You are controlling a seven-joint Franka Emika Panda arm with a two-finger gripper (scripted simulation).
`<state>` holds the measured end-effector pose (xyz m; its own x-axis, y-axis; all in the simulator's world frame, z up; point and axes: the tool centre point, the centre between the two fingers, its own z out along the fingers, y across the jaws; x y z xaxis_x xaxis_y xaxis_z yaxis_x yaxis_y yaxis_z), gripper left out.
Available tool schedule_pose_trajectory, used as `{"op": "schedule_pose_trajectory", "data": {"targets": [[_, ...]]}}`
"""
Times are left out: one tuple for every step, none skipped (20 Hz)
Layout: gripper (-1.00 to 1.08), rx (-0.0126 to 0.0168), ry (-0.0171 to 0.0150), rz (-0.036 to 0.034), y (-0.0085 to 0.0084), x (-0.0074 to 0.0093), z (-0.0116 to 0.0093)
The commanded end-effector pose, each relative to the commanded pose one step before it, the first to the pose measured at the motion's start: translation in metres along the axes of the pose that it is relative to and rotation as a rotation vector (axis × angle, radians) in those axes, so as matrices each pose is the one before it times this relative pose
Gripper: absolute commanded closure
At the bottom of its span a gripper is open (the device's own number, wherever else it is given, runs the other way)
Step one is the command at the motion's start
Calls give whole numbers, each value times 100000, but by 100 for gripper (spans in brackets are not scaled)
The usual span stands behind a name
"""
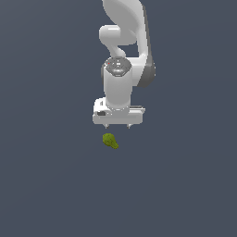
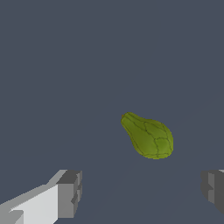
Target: Pick up the object and move it to a goal position.
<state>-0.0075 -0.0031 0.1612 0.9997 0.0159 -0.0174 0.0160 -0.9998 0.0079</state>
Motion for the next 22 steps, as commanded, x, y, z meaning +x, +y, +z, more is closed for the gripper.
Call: {"op": "schedule_pose_trajectory", "data": {"targets": [[-92,0,0,0,1,0,0],[-92,56,81,-68,-34,19,-29],[-92,164,228,-189,-92,58,-81],[-92,269,375,-311,-152,96,-133],[-92,373,523,-434,-212,134,-185],[-92,475,670,-555,-271,171,-237],[-92,487,692,-572,-280,178,-244],[-92,376,539,-445,-217,139,-189],[-92,265,381,-315,-154,100,-132],[-92,160,230,-190,-93,59,-81],[-92,56,81,-67,-33,17,-31],[-92,-65,-94,77,38,-21,35],[-92,-80,-116,94,47,-31,40],[-92,0,0,0,34,-10,1],[-92,-26,-25,-165,0,9,40],[-92,-6,8,-267,28,7,40],[-92,-16,1,-390,44,8,62],[-92,-30,-12,-511,64,6,88],[-92,-42,-24,-623,88,5,112],[-92,-53,-35,-747,104,3,136],[-92,-62,-44,-865,121,2,159],[-92,-68,-51,-970,139,-1,180]]}}
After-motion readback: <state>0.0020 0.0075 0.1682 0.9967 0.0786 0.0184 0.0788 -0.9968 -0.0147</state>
